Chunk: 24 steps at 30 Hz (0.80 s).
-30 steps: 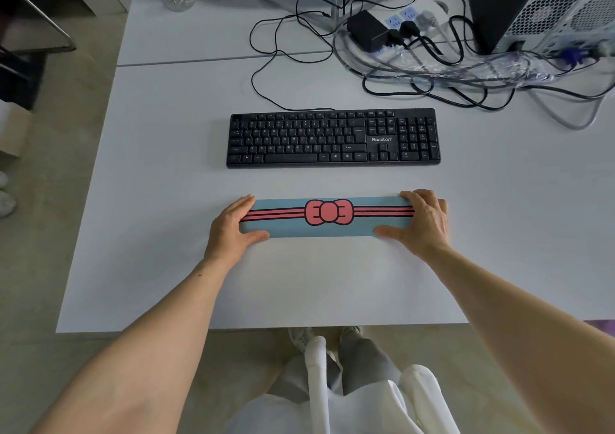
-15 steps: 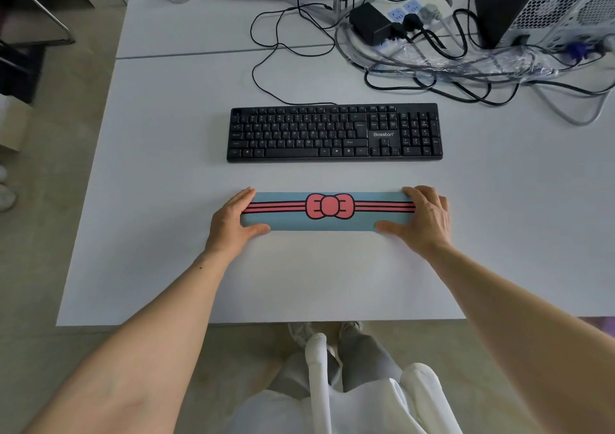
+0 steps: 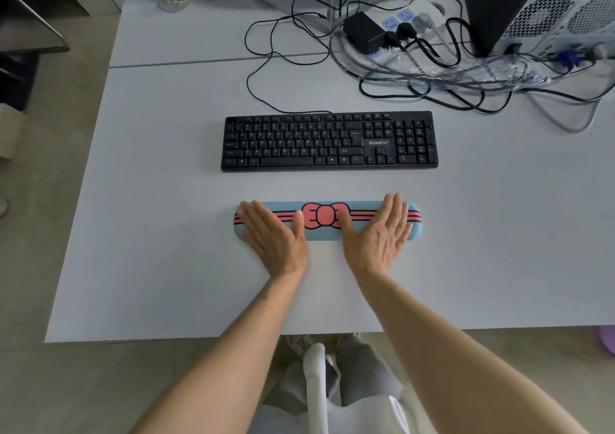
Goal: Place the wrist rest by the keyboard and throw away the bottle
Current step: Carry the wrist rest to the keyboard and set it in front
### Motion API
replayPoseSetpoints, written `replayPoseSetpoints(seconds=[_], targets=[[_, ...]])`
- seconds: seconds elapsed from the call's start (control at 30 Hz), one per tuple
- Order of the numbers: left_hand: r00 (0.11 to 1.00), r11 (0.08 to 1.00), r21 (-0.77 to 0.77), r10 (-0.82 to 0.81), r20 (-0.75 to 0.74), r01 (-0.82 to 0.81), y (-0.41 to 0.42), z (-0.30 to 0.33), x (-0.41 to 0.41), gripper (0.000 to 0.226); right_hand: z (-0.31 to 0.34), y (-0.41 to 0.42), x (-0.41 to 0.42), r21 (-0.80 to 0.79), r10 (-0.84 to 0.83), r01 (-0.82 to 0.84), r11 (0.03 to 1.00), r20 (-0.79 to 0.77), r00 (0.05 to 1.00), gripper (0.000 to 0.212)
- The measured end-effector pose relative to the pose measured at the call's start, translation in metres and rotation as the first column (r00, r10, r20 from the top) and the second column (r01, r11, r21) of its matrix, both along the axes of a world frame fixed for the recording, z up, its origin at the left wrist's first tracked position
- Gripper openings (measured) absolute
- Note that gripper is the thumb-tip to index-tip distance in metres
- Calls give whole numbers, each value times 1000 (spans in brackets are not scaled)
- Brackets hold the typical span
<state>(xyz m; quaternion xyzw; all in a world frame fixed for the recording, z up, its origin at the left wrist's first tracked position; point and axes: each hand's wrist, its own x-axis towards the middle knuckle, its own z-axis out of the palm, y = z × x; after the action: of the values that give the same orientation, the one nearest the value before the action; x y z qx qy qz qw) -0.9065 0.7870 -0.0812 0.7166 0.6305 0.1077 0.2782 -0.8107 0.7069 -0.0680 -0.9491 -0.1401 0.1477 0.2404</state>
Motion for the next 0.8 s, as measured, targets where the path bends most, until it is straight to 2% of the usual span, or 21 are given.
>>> replayPoseSetpoints(seconds=[0.27, 0.4, 0.8], targets=[[998, 997, 75, -18, -68, 23, -17, -12, 23, 94, -9, 19, -15, -17, -13, 13, 1000, -12, 1000, 105], [993, 994, 101, -28, -116, 40, -17, -16, 26, 88, -15, 22, -16, -10, -30, 29, 1000, -14, 999, 105], [980, 994, 108, 20, -197, 1, 14, -20, 19, 95, -20, 20, 11, -21, -74, 74, 997, -5, 997, 114]])
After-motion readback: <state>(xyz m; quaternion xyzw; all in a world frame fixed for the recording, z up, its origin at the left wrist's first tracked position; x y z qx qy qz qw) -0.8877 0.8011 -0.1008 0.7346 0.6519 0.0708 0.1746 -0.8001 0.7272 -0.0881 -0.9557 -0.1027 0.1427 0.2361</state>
